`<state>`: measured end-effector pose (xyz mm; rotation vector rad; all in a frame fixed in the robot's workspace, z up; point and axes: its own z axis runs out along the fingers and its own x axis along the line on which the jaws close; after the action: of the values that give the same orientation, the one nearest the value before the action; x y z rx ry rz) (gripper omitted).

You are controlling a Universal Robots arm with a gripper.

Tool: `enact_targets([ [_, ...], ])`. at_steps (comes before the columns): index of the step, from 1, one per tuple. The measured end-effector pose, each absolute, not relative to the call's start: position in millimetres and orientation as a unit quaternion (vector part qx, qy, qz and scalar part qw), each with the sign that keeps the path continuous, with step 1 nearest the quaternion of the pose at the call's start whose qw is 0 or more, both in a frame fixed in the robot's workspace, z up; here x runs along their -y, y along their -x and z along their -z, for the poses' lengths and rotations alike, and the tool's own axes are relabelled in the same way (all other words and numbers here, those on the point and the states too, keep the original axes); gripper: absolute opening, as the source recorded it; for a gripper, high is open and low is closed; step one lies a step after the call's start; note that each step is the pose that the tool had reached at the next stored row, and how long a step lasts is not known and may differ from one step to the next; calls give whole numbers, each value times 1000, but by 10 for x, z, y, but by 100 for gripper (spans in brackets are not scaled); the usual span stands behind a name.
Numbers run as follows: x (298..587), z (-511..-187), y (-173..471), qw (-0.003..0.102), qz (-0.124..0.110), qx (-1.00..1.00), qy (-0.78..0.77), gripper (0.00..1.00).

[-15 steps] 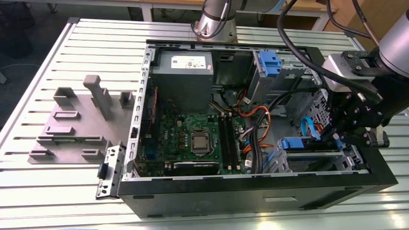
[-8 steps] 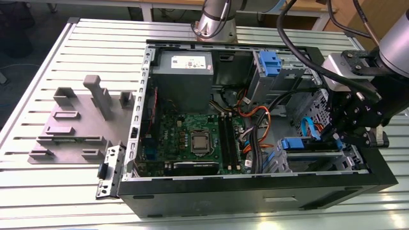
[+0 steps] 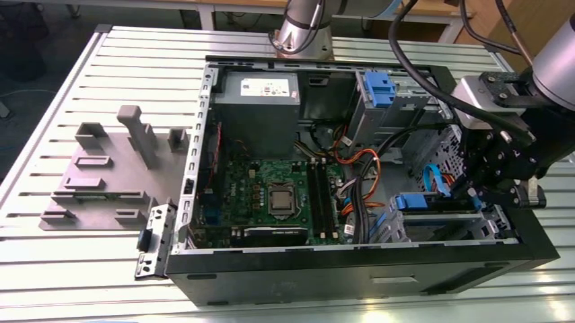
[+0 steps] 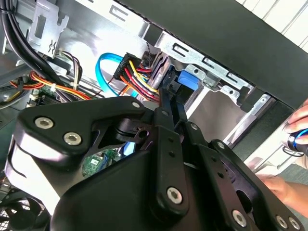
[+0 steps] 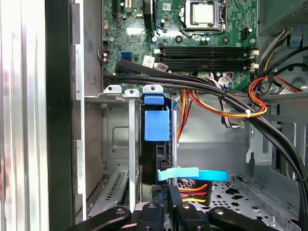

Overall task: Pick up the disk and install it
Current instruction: 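Insert the second disk wire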

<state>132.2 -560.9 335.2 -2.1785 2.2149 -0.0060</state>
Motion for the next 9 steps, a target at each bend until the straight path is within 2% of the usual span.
enact_targets([
  [9,5613,-3347,-1322,17,2,-713,701,17],
])
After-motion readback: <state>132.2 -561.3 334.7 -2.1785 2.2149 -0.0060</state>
